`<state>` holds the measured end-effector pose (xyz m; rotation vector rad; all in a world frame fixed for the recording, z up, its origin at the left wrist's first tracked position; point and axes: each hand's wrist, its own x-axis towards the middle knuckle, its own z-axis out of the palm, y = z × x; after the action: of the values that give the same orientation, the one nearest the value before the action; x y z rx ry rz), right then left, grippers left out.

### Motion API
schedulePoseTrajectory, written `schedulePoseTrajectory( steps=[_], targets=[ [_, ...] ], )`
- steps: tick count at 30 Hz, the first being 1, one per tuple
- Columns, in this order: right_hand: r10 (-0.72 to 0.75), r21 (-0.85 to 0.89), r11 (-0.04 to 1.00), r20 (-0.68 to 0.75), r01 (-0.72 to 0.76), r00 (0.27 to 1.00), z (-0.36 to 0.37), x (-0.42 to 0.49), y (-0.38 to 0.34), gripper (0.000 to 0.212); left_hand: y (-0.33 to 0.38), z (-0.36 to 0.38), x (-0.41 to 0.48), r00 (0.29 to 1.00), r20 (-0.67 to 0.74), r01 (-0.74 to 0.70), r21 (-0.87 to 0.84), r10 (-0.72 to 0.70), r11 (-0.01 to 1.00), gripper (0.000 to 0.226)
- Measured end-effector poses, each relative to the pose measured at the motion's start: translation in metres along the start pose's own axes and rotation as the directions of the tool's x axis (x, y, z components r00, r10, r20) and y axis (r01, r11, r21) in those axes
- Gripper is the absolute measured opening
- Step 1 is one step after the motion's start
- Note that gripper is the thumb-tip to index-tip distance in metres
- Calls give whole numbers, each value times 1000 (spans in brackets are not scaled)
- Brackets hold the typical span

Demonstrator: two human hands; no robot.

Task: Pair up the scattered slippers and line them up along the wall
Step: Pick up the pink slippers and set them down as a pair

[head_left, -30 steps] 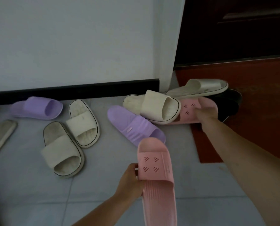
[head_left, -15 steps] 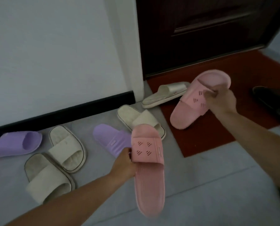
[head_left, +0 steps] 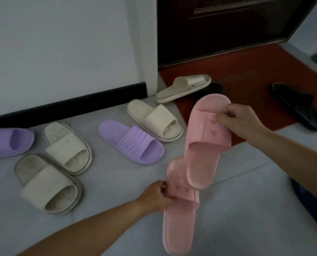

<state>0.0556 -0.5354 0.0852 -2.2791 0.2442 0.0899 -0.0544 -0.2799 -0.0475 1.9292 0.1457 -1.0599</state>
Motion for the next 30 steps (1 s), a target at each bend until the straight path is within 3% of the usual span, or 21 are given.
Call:
schedulePoseTrajectory(
  steps=[5,7,9,11,13,15,18,21,24,26,28,30],
  targets=[
    [24,182,982,170,-55,985,48,-12,-27,16,-22,-50,-38,998,35,48,134,-53,990,67],
    [16,219,972,304,-86,953,81,-25,-35,20,-31,-81,-54,990,94,77,267,-106,961,51],
    [-14,203,976,411,-77,911,114,-38,-39,24,-36,-106,-63,987,42,133,330,-156,934,33],
    [-41,117,993,497,-20,867,144,-50,-35,26,-40,-117,-63,973,-158,198,201,-168,959,26],
    [-49,-25,997,575,77,816,167,-62,-27,29,-46,-113,-62,933,-293,202,-49,-207,978,17],
    [-68,-125,975,617,183,784,182,-69,-13,30,-55,-94,-61,952,-188,208,-187,-243,960,21],
    [-95,-216,938,593,272,800,182,-69,-4,8,-65,-64,-58,985,-40,166,13,-166,986,56],
    [-93,-415,836,538,359,838,171,-63,18,26,-65,-58,-46,993,-111,70,372,-30,925,76],
    [82,-485,847,523,217,849,162,-62,40,36,-57,-61,-35,978,-210,105,479,-2,872,85],
    [175,-481,867,537,129,825,159,-65,45,55,-52,-62,-29,962,-250,58,574,107,817,99],
    [173,-474,869,554,138,814,158,-67,47,72,-46,-61,-22,937,-207,-60,698,282,714,104],
    [133,-445,877,586,181,799,157,-69,48,79,-39,-58,-15,932,-107,-148,758,346,635,101]
  ],
)
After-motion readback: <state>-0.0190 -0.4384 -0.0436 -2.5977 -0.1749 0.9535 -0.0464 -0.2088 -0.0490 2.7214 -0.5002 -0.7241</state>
